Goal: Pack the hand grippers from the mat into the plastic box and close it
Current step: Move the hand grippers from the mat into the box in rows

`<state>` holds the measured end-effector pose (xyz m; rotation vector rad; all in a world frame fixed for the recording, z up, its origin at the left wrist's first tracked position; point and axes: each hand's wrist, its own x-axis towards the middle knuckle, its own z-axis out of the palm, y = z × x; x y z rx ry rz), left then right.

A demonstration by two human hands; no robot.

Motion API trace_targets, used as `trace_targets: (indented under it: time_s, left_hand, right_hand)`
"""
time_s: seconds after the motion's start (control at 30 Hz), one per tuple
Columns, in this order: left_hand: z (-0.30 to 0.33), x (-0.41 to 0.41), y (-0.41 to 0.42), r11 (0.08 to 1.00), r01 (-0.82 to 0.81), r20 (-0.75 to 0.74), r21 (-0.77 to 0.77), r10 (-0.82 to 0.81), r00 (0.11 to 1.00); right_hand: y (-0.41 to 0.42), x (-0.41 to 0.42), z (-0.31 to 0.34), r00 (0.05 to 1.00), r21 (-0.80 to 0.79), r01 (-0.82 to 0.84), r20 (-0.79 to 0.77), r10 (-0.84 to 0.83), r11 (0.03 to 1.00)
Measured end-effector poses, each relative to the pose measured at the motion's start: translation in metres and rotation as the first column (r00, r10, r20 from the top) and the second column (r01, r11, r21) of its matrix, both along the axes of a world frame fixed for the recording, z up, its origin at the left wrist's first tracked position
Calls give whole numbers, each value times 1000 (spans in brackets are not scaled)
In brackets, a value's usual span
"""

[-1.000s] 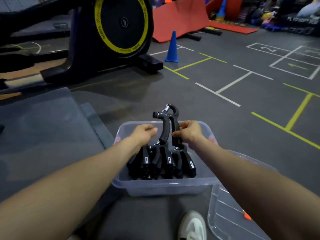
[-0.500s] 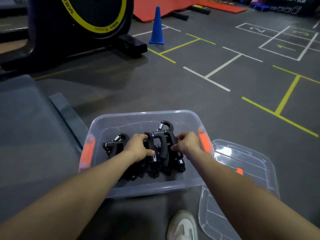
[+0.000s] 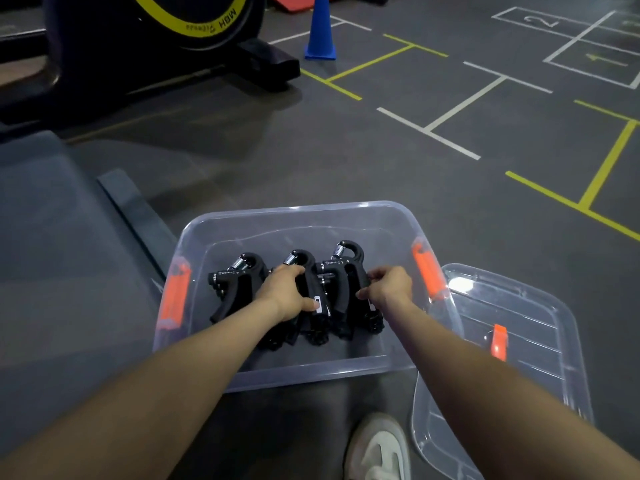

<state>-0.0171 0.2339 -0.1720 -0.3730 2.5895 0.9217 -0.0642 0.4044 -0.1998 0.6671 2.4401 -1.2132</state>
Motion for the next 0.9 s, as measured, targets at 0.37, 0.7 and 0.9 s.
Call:
trace_targets:
  time_s: [0.37, 0.7, 0.9]
  left_hand:
    - [45, 7, -29, 997, -78, -52, 7, 79, 996]
    - [139, 90, -187, 919, -395, -211, 10, 388, 897]
    - [162, 171, -293, 805, -594, -247, -16, 572, 782]
  right_hand:
    - [-54, -2, 53, 984, -145, -160, -100, 147, 976]
    - [-235, 38, 147, 799, -159, -582, -290, 526, 797]
    - [-351, 95, 160, 701, -254, -713, -302, 646, 654]
